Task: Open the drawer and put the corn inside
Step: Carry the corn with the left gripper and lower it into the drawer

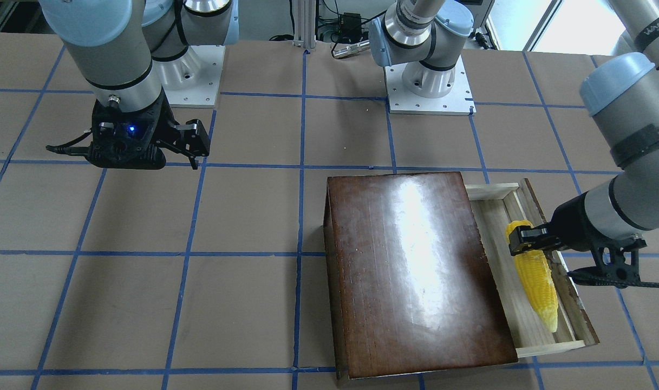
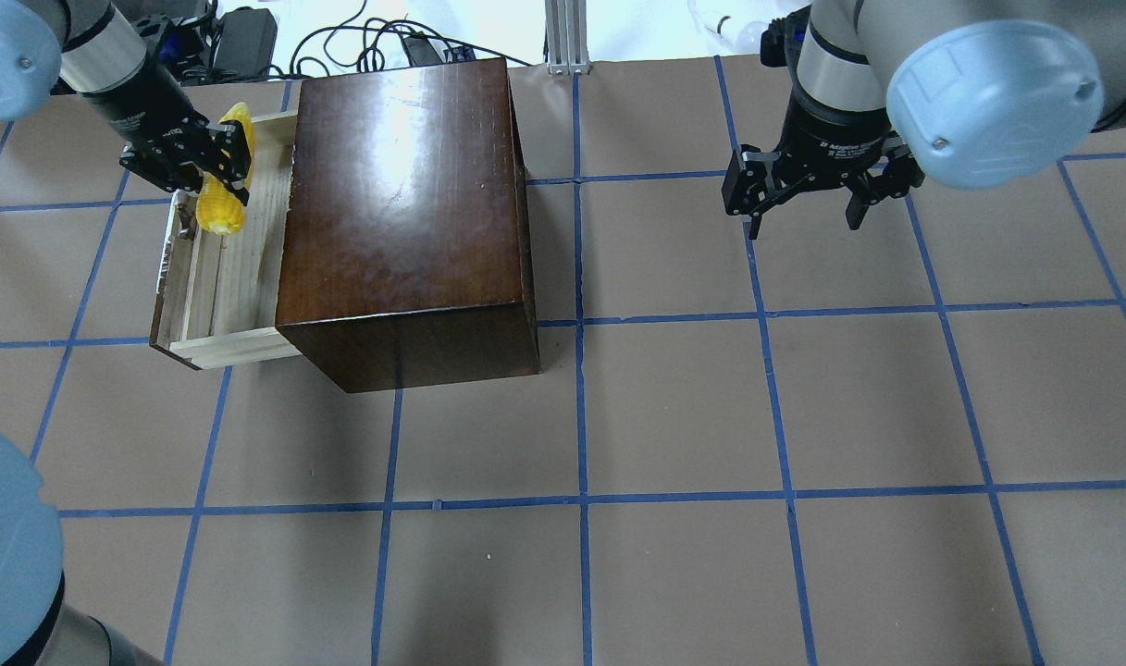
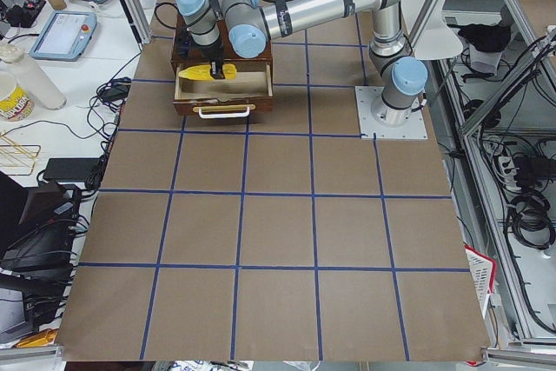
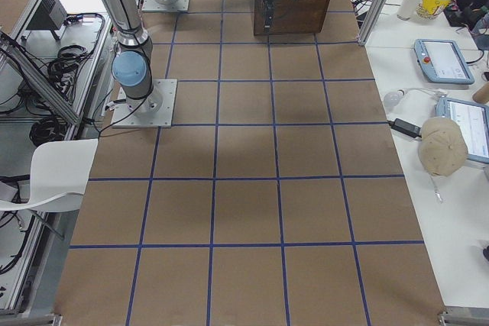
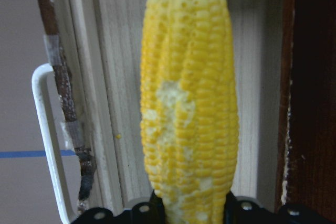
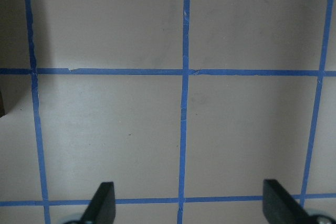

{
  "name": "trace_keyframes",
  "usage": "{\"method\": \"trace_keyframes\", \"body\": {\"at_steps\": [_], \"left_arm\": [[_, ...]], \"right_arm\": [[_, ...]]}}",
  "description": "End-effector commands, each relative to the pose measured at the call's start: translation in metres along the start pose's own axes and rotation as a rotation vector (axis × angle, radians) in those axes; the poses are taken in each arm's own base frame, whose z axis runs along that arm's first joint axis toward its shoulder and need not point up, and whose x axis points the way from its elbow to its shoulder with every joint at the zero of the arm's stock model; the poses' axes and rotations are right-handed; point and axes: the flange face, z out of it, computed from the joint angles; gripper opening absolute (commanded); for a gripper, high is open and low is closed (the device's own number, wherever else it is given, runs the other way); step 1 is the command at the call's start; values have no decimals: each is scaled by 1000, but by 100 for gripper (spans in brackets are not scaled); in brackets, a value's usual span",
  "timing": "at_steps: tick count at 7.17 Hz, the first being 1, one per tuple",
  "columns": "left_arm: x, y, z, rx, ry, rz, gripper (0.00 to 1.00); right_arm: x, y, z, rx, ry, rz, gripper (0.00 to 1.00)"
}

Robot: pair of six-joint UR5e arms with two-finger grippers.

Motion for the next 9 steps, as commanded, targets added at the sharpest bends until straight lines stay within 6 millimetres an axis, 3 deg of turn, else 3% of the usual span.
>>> {"method": "trace_keyframes", "body": {"at_steps": [1, 3, 4, 5, 6, 7, 9], "left_arm": [[-1, 3, 19, -28, 10, -7, 0], [-5, 0, 33, -42, 10, -4, 1], [-8, -9, 42, -37, 9, -10, 10], [-9, -12, 45, -39, 10, -11, 39], [-9, -12, 44, -37, 11, -11, 82], [-8, -11, 41, -32, 11, -11, 100], [-6, -6, 25, -7, -4, -8, 100]], "right_arm": [[0, 0, 0, 1, 0, 0, 100], [0, 0, 0, 1, 2, 0, 100], [0, 0, 0, 1, 2, 0, 100], [0, 0, 0, 0, 2, 0, 100], [0, 0, -1, 1, 2, 0, 100], [0, 0, -1, 1, 2, 0, 100], [0, 0, 0, 0, 2, 0, 100]]}}
